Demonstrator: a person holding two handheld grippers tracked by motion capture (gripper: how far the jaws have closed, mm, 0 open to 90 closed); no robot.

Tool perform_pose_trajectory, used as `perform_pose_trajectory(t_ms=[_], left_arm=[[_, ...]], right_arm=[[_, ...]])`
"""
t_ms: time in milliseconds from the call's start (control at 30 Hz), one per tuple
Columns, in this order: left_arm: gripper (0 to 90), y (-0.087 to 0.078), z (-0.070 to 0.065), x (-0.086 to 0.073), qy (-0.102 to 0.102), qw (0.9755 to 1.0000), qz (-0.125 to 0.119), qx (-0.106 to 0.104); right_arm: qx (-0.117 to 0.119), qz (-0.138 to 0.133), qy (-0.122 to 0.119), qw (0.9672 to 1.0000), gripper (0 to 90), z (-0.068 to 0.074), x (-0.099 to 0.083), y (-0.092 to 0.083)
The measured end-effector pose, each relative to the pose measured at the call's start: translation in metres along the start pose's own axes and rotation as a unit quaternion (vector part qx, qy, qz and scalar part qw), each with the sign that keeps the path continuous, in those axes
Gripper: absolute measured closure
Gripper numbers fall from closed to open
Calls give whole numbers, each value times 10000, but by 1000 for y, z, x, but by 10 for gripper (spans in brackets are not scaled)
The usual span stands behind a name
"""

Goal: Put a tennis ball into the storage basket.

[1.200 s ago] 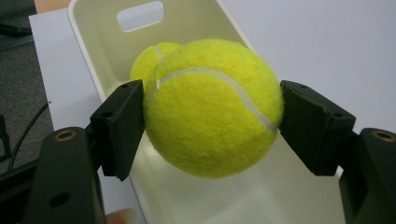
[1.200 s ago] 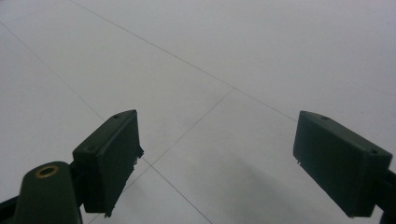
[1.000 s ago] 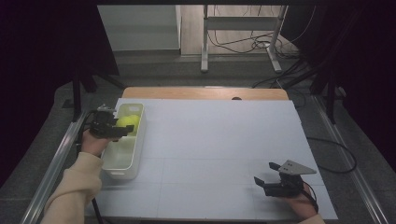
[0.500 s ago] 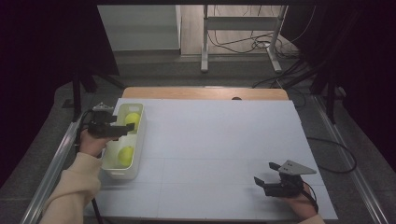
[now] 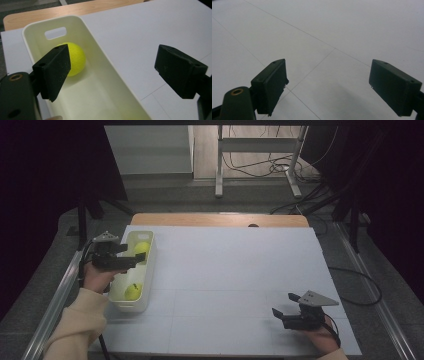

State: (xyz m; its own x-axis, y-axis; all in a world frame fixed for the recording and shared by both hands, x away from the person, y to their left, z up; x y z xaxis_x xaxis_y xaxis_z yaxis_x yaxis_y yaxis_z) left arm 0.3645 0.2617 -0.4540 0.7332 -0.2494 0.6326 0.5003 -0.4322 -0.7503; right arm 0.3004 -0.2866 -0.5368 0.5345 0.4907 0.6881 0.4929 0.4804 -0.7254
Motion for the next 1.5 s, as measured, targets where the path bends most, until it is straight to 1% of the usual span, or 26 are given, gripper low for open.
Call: perform_pose_trajectory(t_ms=[200,300,367,567,700,833,967,1033,1067,1100,1133,1200,1433,1500], left_arm=[[142,1,-10,-1,83,9999,-55,-110],[143,0,-13,-1,107,9998,-72,-120],[144,-1,-17,-2,164,9997,-97,-158],[146,0,-24,-3,215,9994,-127,-228],[146,2,-27,-4,245,9993,-104,-257],[147,1,-32,-6,293,9990,-126,-306],[148,-3,-43,-7,405,9983,-159,-384],[148,-6,-51,-8,533,9974,-199,-436],[148,-6,-51,-8,533,9974,-199,-436],[148,-9,-59,-9,616,9966,-258,-480],[149,-9,-59,-9,616,9966,-258,-480],[149,-11,-71,-11,764,9951,-316,-550],[150,-5,-96,-18,1011,9919,-301,-714],[150,-2,-101,-21,1034,9913,-297,-751]], right_arm=[[1,23,8,10000,153,-1,0,1],[17,18,-6,10000,153,0,0,1],[22,16,-8,10000,153,0,0,1],[38,26,-13,10000,153,-1,0,1],[38,30,-17,10000,153,-1,0,2],[36,64,-56,10000,153,0,0,1],[41,68,-62,9999,153,1,0,2],[61,43,-59,10000,153,1,0,2],[61,43,-59,10000,153,1,0,2],[50,51,-67,10000,153,2,0,2],[50,51,-67,10000,153,2,0,2],[45,55,-62,10000,153,1,0,2],[33,49,-68,10000,153,2,0,1],[31,44,-65,10000,153,2,0,1]])
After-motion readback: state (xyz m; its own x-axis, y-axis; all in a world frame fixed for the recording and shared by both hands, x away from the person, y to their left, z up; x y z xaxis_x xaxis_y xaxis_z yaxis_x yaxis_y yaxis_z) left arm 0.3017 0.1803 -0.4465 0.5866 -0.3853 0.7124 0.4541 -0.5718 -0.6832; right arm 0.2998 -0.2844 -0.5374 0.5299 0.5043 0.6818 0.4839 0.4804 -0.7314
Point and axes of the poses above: each handheld gripper's, and its own axes: y roughly forward along the jaws, x roughly out of its top, z roughly to its left, the point moved 4 cm from there along y, roughly forward along the jaws, and after that the axes turned 13 degrees about z, right-handed, at the moved point
